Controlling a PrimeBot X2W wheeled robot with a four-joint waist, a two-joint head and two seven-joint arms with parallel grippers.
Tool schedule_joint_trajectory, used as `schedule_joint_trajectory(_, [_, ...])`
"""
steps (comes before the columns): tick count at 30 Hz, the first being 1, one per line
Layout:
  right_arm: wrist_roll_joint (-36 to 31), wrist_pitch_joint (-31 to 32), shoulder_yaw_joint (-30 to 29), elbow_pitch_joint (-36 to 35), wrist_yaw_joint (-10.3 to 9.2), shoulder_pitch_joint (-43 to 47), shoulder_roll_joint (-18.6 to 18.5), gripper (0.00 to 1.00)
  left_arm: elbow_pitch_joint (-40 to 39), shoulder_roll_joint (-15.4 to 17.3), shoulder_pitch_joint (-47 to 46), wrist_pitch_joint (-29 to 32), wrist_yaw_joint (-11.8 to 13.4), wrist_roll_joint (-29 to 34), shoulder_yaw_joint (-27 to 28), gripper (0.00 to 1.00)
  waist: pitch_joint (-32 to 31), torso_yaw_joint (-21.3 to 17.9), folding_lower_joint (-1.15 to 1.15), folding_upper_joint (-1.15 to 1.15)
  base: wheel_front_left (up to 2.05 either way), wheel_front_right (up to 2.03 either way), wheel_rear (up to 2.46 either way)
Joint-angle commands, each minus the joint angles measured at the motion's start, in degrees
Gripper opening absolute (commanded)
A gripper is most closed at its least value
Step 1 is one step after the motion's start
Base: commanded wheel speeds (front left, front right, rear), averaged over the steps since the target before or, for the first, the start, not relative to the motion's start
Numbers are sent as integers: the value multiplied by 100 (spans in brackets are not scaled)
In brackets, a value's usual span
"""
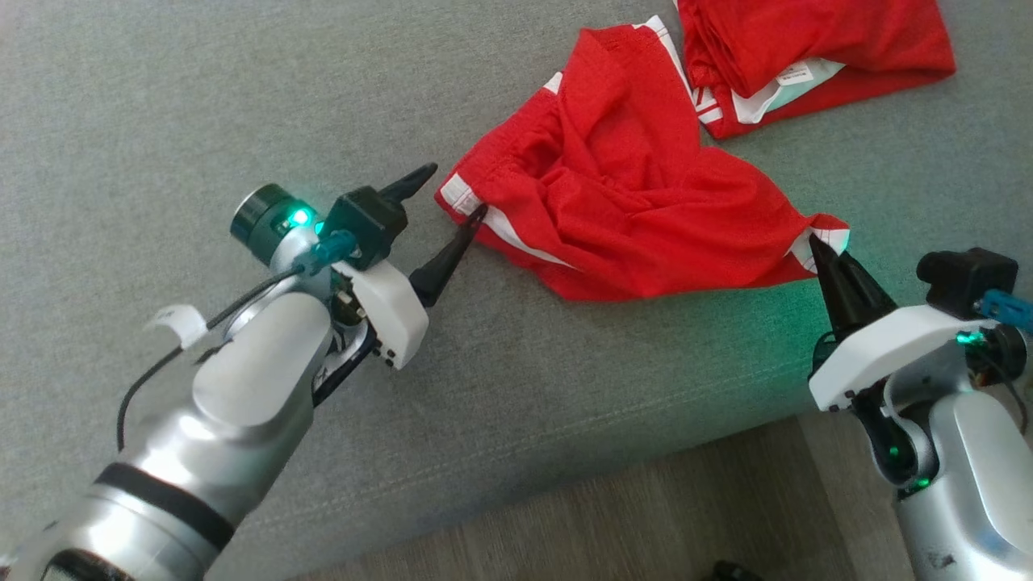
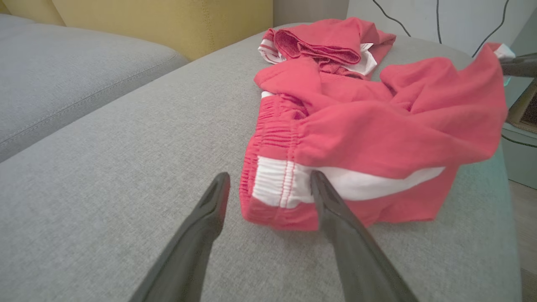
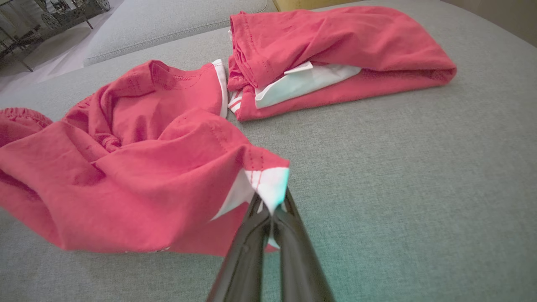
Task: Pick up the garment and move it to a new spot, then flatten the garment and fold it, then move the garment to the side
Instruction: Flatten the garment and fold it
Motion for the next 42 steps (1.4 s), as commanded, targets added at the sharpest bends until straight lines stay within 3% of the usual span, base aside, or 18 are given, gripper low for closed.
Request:
schedule_joint_trajectory(1, [-49,-65,104,-155,-1,-95,-29,0,-88,152,-282,-29,8,-67,105,100,2,-2,0,0,0,0,0])
schedule_joint_trajectory(3, [-46,-79,118,-133,-1,-104,-19,0,-53,168,-342,-29,8,-154,-47,100,3,-9,0,0,0,0,0])
schedule_joint_trajectory(4, [-44,-85,123,-123,-1,-109,-16,0,-43,175,-367,-29,8,-207,-118,83,2,-11,0,0,0,0,0])
schedule_joint_trajectory(6, [-42,-98,128,-105,-1,-115,-13,0,-39,189,-414,-29,8,-306,-245,18,-1,-13,0,0,0,0,0])
schedule_joint_trajectory(7, [-42,-105,128,-96,-1,-116,-13,0,-38,193,-434,-29,8,-351,-288,0,-4,-10,0,0,0,0,0])
schedule_joint_trajectory(15, [-105,-201,86,-107,-1,-134,-78,0,-146,195,-511,-29,8,-524,-335,0,-57,116,0,0,0,0,0])
schedule_joint_trajectory(24, [-382,-299,336,-465,-1,-498,-487,0,-851,188,21,-29,11,-777,502,0,-568,670,0,0,0,0,0])
schedule_joint_trajectory(32, [-394,-217,1014,-633,-1,-1564,-1068,0,-1443,404,233,-16,33,-1118,1104,0,-1249,1221,0,0,0,0,0])
schedule_joint_trajectory(35, [-398,-312,1226,-532,-1,-2113,-1208,0,-1622,413,205,206,196,-1473,1404,0,-1491,1377,0,0,0,0,0])
schedule_joint_trajectory(36, [-416,-385,1312,-397,-1,-2445,-1259,0,-1782,407,158,397,352,-1684,1592,0,-1657,1461,0,0,0,0,0])
schedule_joint_trajectory(42, [-500,-481,1552,-42,-1,-3159,-1244,0,-2463,408,128,1114,819,-2265,1993,0,-2015,1607,0,0,0,0,0])
